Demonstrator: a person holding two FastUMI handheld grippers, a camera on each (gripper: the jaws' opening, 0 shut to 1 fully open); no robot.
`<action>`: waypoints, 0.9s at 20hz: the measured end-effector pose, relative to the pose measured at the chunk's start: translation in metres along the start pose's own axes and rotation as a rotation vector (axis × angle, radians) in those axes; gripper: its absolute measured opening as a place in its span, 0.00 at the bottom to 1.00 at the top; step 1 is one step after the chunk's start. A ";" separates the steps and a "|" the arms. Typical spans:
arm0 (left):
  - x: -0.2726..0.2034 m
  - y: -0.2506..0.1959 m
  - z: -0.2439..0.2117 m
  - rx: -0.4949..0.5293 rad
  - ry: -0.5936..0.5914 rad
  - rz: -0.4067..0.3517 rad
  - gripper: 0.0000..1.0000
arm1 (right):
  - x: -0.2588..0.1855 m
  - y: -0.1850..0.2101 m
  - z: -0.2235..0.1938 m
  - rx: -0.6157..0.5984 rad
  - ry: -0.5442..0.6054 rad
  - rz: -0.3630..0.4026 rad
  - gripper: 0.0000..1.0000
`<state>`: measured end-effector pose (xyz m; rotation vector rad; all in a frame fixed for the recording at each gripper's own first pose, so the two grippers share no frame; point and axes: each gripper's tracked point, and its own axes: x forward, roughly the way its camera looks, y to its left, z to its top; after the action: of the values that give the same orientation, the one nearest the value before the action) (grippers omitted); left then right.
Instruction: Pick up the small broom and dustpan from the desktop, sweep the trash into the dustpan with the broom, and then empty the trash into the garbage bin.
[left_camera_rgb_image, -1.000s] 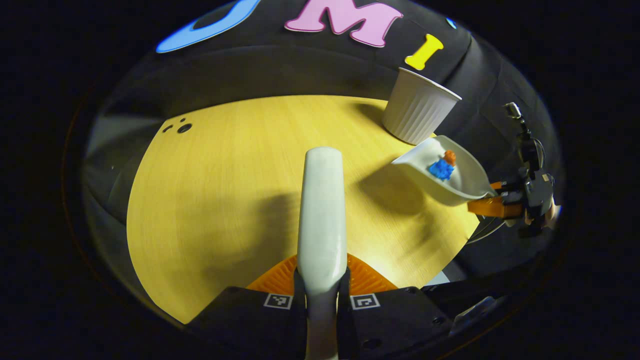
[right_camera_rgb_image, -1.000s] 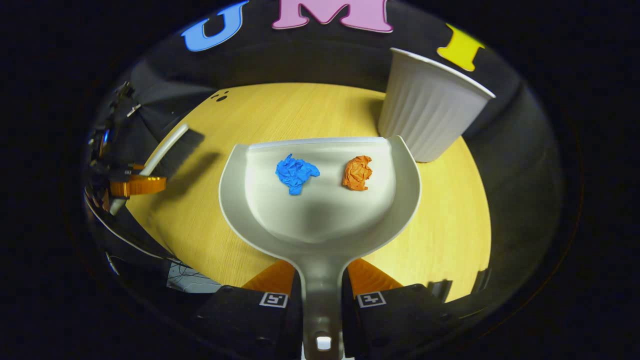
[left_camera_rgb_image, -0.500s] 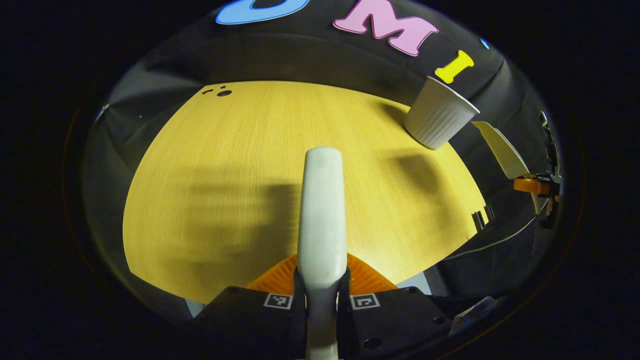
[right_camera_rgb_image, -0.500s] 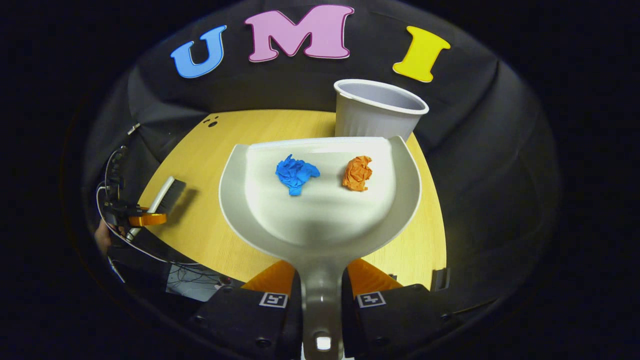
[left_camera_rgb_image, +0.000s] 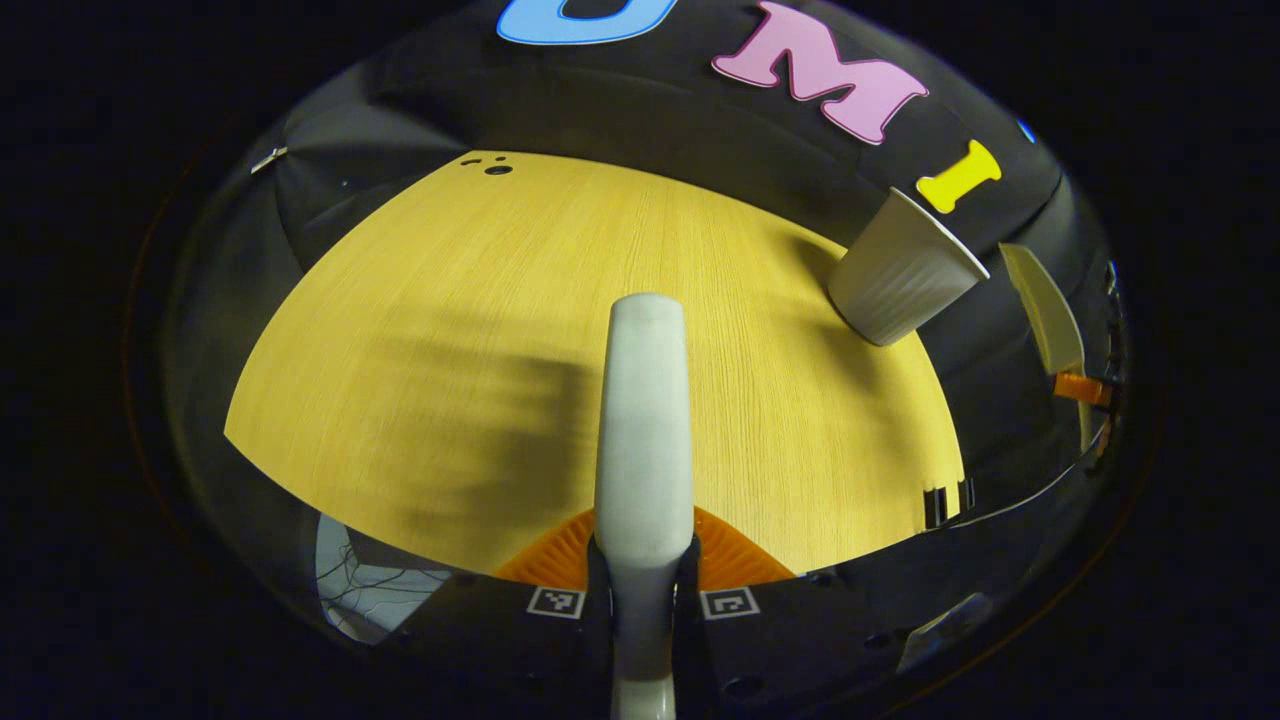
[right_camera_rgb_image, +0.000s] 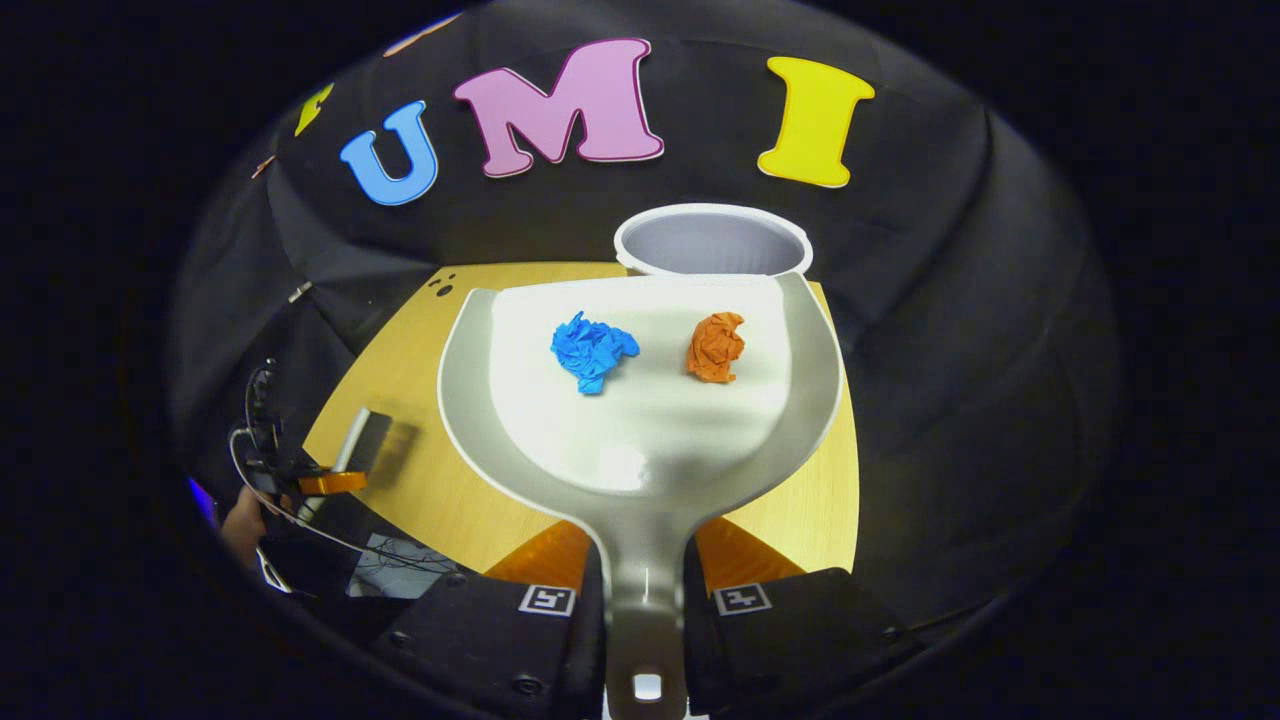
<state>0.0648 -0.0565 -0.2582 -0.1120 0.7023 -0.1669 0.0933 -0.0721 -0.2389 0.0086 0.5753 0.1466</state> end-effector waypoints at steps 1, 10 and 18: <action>0.000 -0.007 -0.001 0.024 0.006 0.005 0.28 | 0.001 -0.001 0.004 -0.010 -0.010 0.003 0.35; 0.016 -0.027 0.044 0.041 -0.011 -0.028 0.28 | 0.028 -0.028 0.035 -0.049 -0.080 -0.136 0.35; 0.033 0.016 0.078 -0.016 -0.007 -0.064 0.28 | 0.043 -0.052 0.041 -0.096 -0.024 -0.376 0.35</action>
<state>0.1423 -0.0432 -0.2222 -0.1502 0.6935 -0.2220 0.1584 -0.1166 -0.2301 -0.1897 0.5359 -0.1919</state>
